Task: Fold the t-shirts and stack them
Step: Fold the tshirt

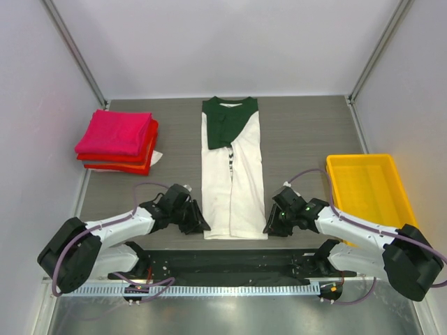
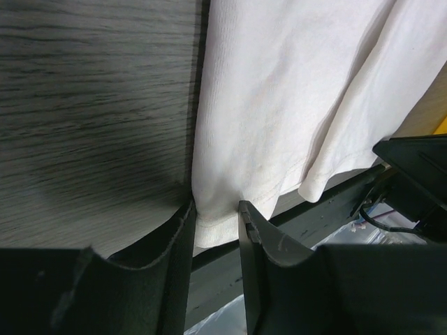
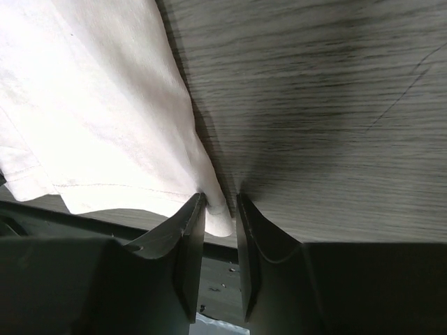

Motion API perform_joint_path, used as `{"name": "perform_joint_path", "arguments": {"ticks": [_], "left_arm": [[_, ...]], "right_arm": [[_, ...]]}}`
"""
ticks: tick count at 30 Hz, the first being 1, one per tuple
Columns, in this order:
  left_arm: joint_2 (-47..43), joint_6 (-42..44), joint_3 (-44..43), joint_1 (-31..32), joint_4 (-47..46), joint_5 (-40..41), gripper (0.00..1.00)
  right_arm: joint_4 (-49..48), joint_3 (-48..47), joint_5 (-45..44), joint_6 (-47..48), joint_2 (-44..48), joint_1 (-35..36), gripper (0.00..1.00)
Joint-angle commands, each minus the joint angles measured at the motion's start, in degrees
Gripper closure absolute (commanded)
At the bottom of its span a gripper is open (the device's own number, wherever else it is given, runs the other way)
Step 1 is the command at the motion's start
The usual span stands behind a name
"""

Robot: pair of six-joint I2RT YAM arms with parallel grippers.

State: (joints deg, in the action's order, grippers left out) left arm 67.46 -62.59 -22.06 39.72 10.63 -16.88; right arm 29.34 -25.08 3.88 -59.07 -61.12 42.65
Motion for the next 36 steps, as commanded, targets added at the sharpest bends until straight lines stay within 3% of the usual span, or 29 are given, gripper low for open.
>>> {"name": "perform_joint_path", "arguments": {"ticks": [1, 5, 6, 7, 10, 17, 18, 22, 36], "left_arm": [[1.18, 0.27, 0.36, 0.62, -0.88, -0.61, 0.68], [0.13, 0.27, 1.06, 0.7, -0.53, -0.43, 0.75], [0.04, 0.27, 1.23, 0.7, -0.26, -0.52, 0.78], [-0.05, 0.27, 1.32, 0.7, -0.09, -0.6, 0.89], [-0.57, 0.36, 1.5, 0.7, 0.88, -0.26, 1.0], [-2.95, 0.27, 1.15, 0.7, 3.34, 0.54, 0.96], [-2.95, 0.27, 1.15, 0.7, 3.52, 0.45, 0.86], [-2.6, 0.1, 1.41, 0.7, 3.6, 0.36, 0.71], [-0.58, -1.83, 1.59, 3.07, 2.9, -0.08, 0.7]], "right_arm": [[4.23, 1.44, 0.69, 0.45, -0.75, 0.41, 0.71], [3.36, 1.79, 1.83, 0.62, -1.02, 0.41, 0.77], [2.92, 1.79, 2.01, 0.62, -1.02, 0.41, 0.81], [2.91, 1.88, 2.27, 0.8, -1.1, 0.41, 0.95], [3.26, 1.79, 2.71, 0.71, -0.23, 0.41, 0.99], [4.05, 1.61, 3.06, 0.01, 1.97, 0.41, 0.99], [4.06, 1.61, 2.98, 0.01, 2.15, 0.33, 0.99], [4.23, 1.61, 2.8, -0.08, 2.41, 0.41, 0.99], [3.53, 1.44, 2.89, 0.01, 1.62, 0.41, 0.99]]}}
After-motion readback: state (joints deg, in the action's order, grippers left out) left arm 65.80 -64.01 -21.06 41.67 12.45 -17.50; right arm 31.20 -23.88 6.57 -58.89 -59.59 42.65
